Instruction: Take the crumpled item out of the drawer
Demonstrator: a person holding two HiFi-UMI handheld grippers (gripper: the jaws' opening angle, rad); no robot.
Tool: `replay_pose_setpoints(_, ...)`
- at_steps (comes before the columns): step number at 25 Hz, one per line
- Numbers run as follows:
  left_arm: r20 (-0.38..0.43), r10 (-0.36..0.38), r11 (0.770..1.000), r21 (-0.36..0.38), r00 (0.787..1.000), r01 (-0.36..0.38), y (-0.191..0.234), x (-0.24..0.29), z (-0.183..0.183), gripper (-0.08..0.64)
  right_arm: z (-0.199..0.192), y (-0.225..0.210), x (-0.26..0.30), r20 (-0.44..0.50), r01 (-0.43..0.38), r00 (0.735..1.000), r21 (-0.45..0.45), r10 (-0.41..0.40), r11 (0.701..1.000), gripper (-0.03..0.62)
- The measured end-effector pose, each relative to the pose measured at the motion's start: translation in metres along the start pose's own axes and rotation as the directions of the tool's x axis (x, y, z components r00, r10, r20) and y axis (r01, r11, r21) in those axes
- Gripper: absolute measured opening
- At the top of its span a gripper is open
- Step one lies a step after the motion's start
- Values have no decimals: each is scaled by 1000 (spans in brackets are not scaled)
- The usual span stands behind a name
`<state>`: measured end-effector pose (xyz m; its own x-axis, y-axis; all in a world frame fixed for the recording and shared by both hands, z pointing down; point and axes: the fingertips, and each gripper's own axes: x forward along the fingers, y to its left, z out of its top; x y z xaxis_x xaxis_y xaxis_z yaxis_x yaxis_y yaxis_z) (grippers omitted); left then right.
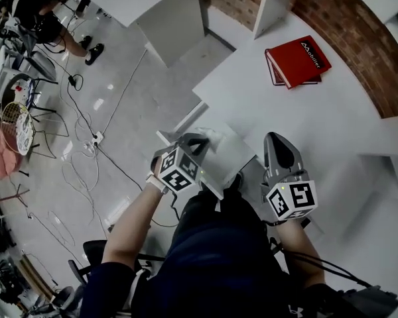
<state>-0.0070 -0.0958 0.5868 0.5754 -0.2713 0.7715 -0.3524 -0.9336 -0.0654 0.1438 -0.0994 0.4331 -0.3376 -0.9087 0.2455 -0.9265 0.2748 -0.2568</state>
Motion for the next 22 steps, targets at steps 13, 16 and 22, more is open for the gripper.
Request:
replay_pose_setpoints(13, 255, 262, 960, -163, 931, -226, 36, -125, 58, 5, 51, 49, -8, 84, -63, 994, -95, 71, 994, 3)
replay_pose_setpoints(16, 308, 317, 943, -200, 897, -265, 43, -152, 71, 5, 60, 57, -12, 108, -67, 991, -116, 80, 991, 2)
replay_pose_setpoints(22, 372, 378, 917, -276, 848, -287, 47, -189, 80, 5, 78, 73, -15, 148, -81, 984, -147, 103, 986, 3)
